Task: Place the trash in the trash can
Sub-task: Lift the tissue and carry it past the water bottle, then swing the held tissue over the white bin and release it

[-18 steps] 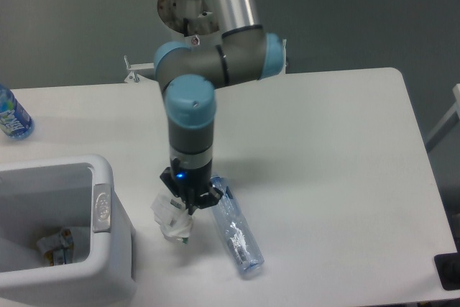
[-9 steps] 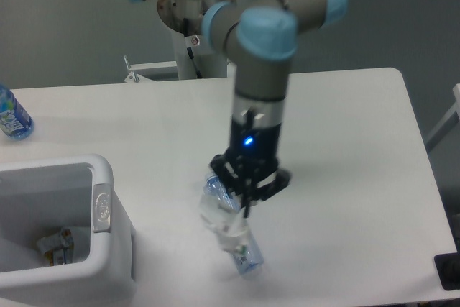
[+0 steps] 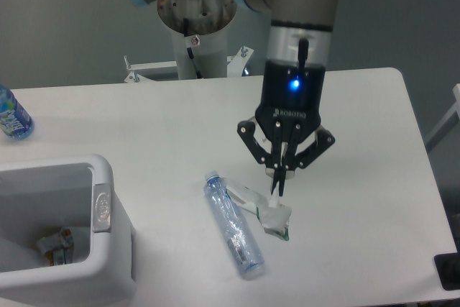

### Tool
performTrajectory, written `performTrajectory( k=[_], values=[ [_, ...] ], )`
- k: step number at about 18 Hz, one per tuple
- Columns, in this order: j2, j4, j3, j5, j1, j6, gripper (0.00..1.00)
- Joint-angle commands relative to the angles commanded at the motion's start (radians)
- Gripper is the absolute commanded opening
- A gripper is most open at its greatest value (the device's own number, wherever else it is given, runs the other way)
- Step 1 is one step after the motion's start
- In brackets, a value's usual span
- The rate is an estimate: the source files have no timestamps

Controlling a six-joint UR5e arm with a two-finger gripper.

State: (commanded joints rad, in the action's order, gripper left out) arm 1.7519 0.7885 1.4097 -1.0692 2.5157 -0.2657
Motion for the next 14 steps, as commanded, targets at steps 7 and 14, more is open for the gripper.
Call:
performTrajectory(
  k=[7, 14],
  values=[
    [-0.031, 0.002, 0.012, -0.002, -0.118, 0.121, 0.0],
    [0.021, 0.0, 0.017, -0.006, -0.282, 0.122, 0.0]
  ],
)
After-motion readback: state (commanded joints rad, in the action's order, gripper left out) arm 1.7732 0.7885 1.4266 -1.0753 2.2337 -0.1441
